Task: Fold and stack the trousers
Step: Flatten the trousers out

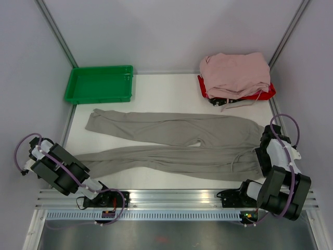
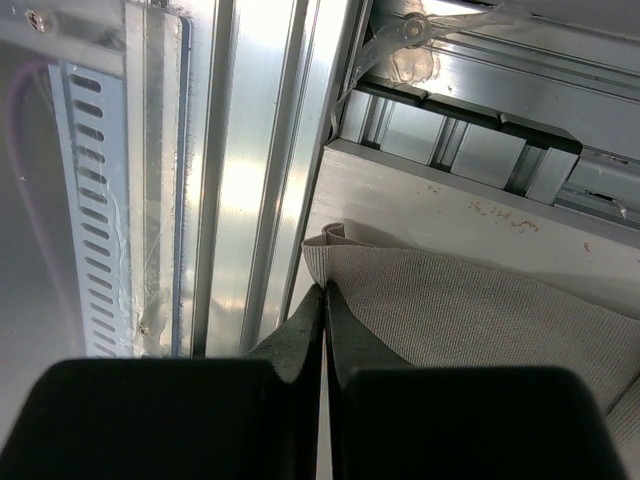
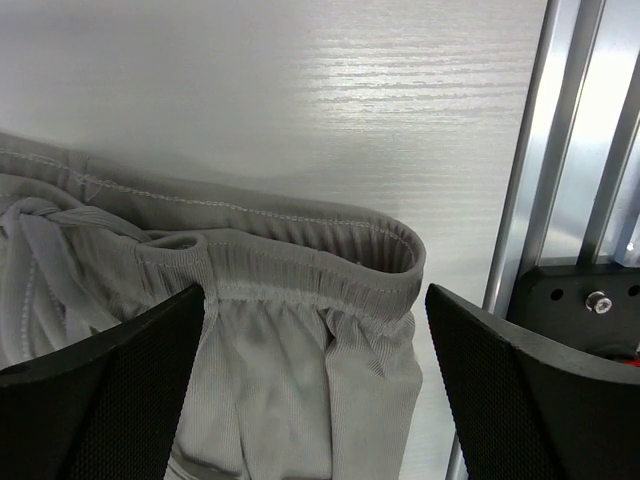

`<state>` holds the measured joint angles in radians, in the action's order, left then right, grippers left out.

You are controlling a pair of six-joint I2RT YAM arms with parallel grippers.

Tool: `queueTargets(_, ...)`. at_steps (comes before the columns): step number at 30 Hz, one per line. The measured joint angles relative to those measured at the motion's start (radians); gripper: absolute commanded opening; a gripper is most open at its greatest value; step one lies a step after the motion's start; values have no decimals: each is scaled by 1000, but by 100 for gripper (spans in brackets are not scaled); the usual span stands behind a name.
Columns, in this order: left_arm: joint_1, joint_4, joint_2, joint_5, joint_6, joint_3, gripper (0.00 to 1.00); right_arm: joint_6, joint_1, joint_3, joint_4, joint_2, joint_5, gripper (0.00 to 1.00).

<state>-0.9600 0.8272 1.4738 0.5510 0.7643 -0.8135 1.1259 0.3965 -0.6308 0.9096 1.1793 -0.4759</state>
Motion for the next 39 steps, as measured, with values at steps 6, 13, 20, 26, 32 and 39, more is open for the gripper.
queueTargets(6, 0, -1, 0, -1, 0, 0, 2, 7, 0, -19, 38, 58, -6, 98)
queueTargets(13, 0, -2, 0, -1, 0, 0, 2, 13, 0, -93, 109, -32, -56, 96)
queueTargets(20, 0, -15, 9, -4, 1, 2, 2, 47, 7, -83, 171, -273, -69, 86)
queueTargets(26, 2, -14, 76, -2, 4, -14, 2, -7, 12, -54, 142, -137, -70, 83)
queueTargets(32, 5, 33, 110, -3, 30, -53, 2, -68, 12, -57, 89, 131, -45, 84)
queueTargets(39, 9, 47, 114, -3, 42, -59, 2, -77, 13, -77, 71, 220, -51, 40)
